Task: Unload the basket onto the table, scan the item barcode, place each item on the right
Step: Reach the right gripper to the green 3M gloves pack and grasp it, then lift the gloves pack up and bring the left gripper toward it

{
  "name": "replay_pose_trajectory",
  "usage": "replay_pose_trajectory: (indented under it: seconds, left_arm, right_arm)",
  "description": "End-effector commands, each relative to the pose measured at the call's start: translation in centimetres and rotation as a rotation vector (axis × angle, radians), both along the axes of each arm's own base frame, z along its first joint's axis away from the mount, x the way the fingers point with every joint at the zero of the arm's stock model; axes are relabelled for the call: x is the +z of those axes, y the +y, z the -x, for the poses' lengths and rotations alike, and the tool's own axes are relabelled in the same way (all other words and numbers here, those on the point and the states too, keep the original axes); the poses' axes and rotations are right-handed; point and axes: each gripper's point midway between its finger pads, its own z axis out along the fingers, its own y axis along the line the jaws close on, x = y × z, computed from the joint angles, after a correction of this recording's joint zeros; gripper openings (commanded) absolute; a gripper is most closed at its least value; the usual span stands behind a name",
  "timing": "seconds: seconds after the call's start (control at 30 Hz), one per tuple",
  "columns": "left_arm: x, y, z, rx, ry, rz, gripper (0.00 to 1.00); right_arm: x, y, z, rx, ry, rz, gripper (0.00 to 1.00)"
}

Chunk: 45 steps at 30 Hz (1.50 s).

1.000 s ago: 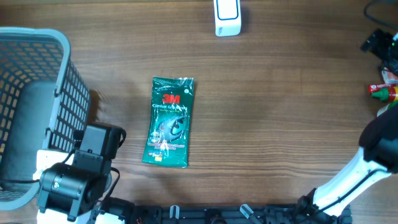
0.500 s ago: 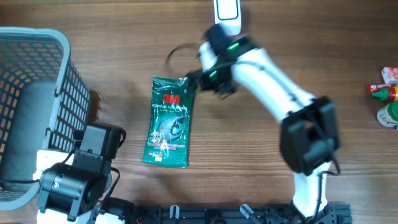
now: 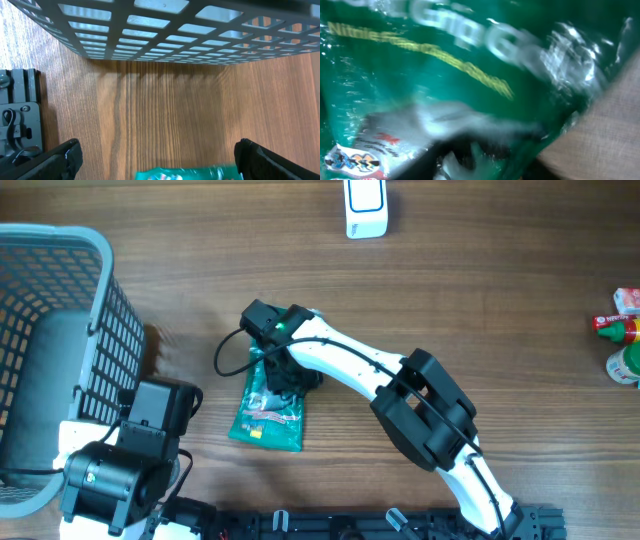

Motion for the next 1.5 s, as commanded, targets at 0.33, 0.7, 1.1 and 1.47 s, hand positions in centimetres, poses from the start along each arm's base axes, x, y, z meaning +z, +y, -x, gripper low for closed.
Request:
replay_pose_trajectory:
  seconds: [0.33,0.7,1.1,1.47]
  left_arm:
    - [0.1,0.2,0.0,0.006,-0.003,-0.009,1.00]
    - [0.1,0.2,0.0,0.006,-0.004,-0.009,1.00]
    - [0.4,0.0,-0.9,0.007,-0.048,0.004,1.00]
    - [-0.6,-6.8,-3.8,-0.120,-0.095,0.374,1.00]
  right_arm:
    - [9.9,-8.0,2.2,-0.507,0.792,-0.226,0.04]
    - [4.7,-15.6,-3.4,-0.412,0.390,0.037,0.04]
    - [19.9,-12.8,-4.2,0.199,-0.104,-0.405,0.04]
    - [30.1,-12.2,2.3,0.544,-0.342,-0.670,0.04]
